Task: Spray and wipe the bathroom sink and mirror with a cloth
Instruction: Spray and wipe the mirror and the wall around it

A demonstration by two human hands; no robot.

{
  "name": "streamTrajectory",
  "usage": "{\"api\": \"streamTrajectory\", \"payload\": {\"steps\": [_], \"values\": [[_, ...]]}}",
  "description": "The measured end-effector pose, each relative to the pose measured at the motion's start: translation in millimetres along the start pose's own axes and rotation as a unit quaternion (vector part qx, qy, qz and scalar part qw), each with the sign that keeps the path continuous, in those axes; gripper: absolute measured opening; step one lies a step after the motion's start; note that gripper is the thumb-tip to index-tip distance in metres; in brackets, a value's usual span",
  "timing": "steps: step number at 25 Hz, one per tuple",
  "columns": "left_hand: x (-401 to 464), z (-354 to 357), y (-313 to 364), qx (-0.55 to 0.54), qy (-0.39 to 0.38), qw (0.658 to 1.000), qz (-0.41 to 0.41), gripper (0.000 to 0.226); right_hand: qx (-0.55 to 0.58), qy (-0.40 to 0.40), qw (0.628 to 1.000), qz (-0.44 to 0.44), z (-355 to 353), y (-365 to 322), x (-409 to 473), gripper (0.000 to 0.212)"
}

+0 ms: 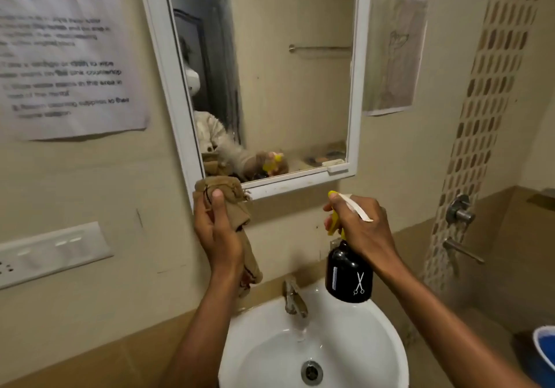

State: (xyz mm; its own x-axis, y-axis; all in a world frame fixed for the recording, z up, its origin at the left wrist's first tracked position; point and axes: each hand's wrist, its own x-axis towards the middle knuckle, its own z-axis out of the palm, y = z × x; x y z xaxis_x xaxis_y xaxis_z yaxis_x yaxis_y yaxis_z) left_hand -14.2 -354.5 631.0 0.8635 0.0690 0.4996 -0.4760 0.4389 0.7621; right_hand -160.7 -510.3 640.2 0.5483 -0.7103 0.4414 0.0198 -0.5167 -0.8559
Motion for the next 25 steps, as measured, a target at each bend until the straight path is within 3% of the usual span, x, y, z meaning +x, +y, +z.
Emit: {"api": "streamTrajectory", "payload": {"steps": [5,9,11,17,21,25], "values": [[7.0,-14.5,5.9,0.05,0.049,0.998,0.001,0.013,0.008,-0.055,0.998,0.0,35.7,-19.8,-29.2,0.042],[3.3,-32.3,5.8,0.068,0.094,0.993,0.005,0.036,0.021,-0.127,0.992,-0.009,56.9,-37.6,-50.0,0.042],[0.3,-36.1,7.9,0.061,0.117,0.991,-0.017,0.025,0.034,-0.138,0.99,-0.01,62.8,-43.2,-57.9,0.042],[-10.2,-21.8,1.8,0.078,0.141,0.987,0.016,0.055,0.029,-0.006,0.999,0.031,53.1,-31.4,-58.3,0.038],[-5.9,3.8,-16.8,0.071,0.153,0.986,0.009,0.071,0.029,-0.015,0.999,0.033,29.1,-23.2,-56.8,0.036],[0.3,34.9,-34.2,0.109,0.139,0.984,0.012,0.07,0.041,-0.006,0.998,0.042,5.6,-15.4,-49.7,0.035]]}}
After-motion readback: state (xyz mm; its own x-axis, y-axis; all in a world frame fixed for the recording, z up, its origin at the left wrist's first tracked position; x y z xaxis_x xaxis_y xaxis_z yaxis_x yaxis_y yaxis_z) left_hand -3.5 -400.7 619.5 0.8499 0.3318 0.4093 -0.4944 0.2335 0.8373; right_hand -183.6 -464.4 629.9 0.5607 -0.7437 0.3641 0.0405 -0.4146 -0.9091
